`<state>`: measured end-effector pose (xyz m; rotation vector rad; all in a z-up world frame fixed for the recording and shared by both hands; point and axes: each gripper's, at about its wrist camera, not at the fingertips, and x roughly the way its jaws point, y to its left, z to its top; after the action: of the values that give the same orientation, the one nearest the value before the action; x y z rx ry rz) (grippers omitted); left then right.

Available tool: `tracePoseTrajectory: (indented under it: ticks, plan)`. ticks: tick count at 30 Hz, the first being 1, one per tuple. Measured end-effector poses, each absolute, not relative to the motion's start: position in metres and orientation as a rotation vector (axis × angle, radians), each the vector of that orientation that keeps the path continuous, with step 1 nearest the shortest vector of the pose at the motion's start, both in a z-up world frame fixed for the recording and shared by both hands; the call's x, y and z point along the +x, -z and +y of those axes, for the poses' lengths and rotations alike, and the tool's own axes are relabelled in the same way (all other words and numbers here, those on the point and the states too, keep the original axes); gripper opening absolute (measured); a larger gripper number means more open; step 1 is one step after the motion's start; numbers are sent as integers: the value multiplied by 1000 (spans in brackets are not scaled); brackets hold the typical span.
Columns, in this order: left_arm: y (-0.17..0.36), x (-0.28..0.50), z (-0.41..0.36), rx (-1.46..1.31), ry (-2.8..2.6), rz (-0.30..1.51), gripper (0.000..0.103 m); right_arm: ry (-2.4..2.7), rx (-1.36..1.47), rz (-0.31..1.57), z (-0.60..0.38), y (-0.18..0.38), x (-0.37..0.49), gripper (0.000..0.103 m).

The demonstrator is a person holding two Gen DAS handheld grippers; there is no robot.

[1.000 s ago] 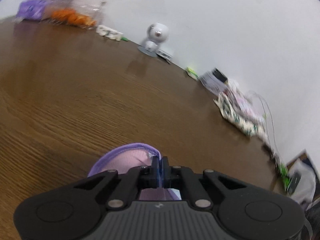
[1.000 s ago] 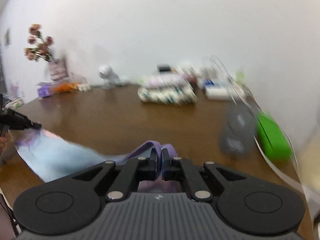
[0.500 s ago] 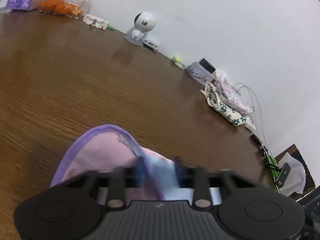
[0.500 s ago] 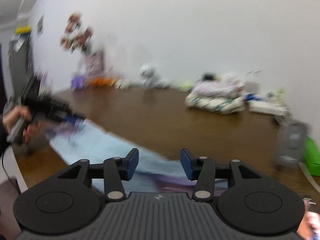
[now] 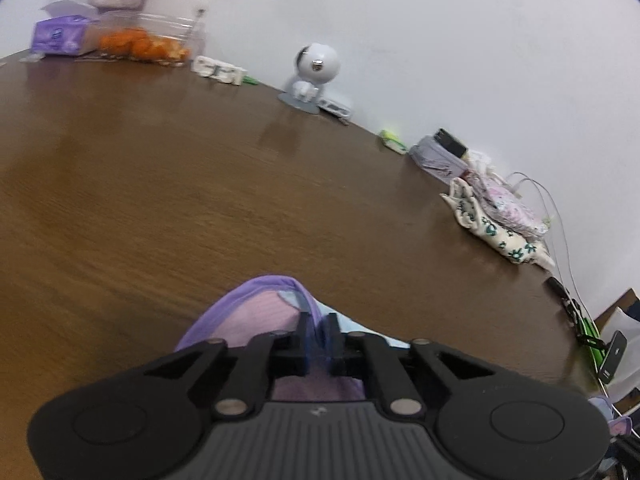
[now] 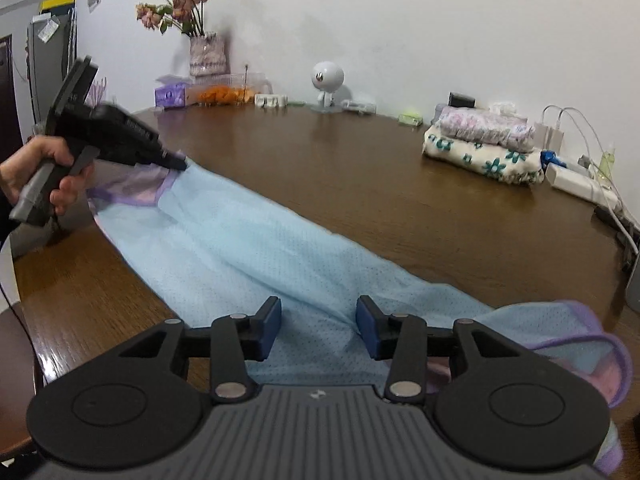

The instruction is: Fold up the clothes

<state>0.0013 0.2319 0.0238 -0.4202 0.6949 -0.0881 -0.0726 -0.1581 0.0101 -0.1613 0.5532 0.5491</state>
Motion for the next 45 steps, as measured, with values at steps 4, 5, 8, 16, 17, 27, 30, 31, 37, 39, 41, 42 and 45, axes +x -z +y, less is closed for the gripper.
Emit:
tracePoseTrajectory:
  ticks: [4,5,8,16,17,27,30,31,37,39,41,42,45]
  plan:
    - [-41,-26,197,-342,136,635,18,-471,-74,509,-181,-24,-64,42]
    - [-40,-28,185,-327,156,636,22,-438,-55,511,-187,-24,-58,42]
    - [-29,-29,157,-265,181,678,22,-379,-55,601,-192,-10,-43,40]
    - [-16,-38,156,-246,197,734,23,-250,16,531,-235,-7,-91,41]
    - [-15,-40,157,-245,195,734,23,-230,36,496,-241,-11,-102,41]
    - [-33,-47,151,-258,145,733,27,-111,293,489,-279,-2,-148,56]
    - [-45,-52,141,-219,171,699,34,-98,384,492,-279,1,-138,69]
    - [-46,-53,137,-209,176,693,39,-88,407,495,-277,2,-131,73]
    - [-39,-47,126,-189,178,729,40,-21,478,461,-264,5,-106,61]
    - [-35,-46,128,-190,175,741,40,4,441,478,-261,10,-101,43]
    - [-33,-44,130,-195,169,747,40,19,423,501,-261,17,-98,27]
    - [-32,-44,132,-199,165,749,40,22,417,505,-261,19,-98,22]
    - [-29,-43,137,-211,155,756,40,18,391,499,-260,23,-99,12]
